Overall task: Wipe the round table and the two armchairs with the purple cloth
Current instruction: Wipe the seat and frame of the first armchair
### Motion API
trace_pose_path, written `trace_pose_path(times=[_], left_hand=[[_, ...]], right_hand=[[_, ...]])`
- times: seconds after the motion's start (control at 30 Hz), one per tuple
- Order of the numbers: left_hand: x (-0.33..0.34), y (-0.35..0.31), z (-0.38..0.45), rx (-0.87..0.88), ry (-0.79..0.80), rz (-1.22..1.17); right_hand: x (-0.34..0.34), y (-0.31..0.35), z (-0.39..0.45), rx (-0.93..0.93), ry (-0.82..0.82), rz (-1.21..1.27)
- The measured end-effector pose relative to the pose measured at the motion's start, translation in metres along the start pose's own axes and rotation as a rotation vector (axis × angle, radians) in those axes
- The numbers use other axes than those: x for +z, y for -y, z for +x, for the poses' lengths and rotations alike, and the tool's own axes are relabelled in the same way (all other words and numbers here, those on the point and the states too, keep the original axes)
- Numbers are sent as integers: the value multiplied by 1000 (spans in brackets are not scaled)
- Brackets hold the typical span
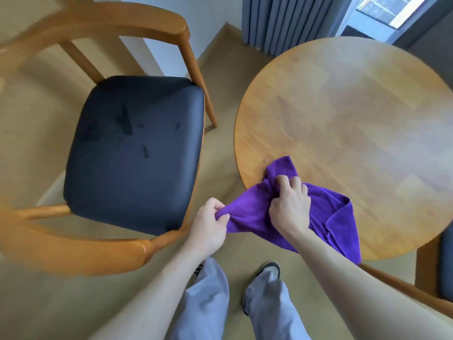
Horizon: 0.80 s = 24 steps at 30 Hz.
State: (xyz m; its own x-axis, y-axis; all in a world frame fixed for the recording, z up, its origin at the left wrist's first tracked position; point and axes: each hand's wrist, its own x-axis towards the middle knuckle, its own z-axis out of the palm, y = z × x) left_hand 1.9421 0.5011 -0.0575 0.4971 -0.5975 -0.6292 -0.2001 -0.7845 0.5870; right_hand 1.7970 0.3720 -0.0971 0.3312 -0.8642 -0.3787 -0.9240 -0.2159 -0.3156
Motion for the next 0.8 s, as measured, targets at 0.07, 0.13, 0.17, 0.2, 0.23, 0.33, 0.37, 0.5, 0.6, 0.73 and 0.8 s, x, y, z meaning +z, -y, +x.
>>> trace_pose_path(times=[0.07,0.13,0.17,0.2,0.23,0.33,0.37,0.5,0.6,0.73,0.8], left_hand=[[-26,6,7,35,-15,119],[-53,15,16,23,-17,158],[-67,21,22,21,-13,156],[-81,26,28,26,-5,148],[-93,31,32,35,3,137],[-129,46,44,69,-7,105],[-141,51,48,73,-23,96],[-185,73,66,44,-61,62],[-216,90,77,36,-84,47],[-255,108,92,41,-149,36],[-273,115,102,67,-211,37]], right_hand=[[7,20,5,-33,-14,19],[14,42,12,-78,-13,60],[16,53,16,-105,-10,90],[18,64,20,-133,-9,124],[20,75,22,-159,-10,156],[23,112,28,-194,-17,198],[23,126,30,-193,-23,201],[22,182,39,-194,-16,179],[24,221,45,-224,-3,165],[30,270,56,-293,1,173],[32,294,68,-334,1,191]])
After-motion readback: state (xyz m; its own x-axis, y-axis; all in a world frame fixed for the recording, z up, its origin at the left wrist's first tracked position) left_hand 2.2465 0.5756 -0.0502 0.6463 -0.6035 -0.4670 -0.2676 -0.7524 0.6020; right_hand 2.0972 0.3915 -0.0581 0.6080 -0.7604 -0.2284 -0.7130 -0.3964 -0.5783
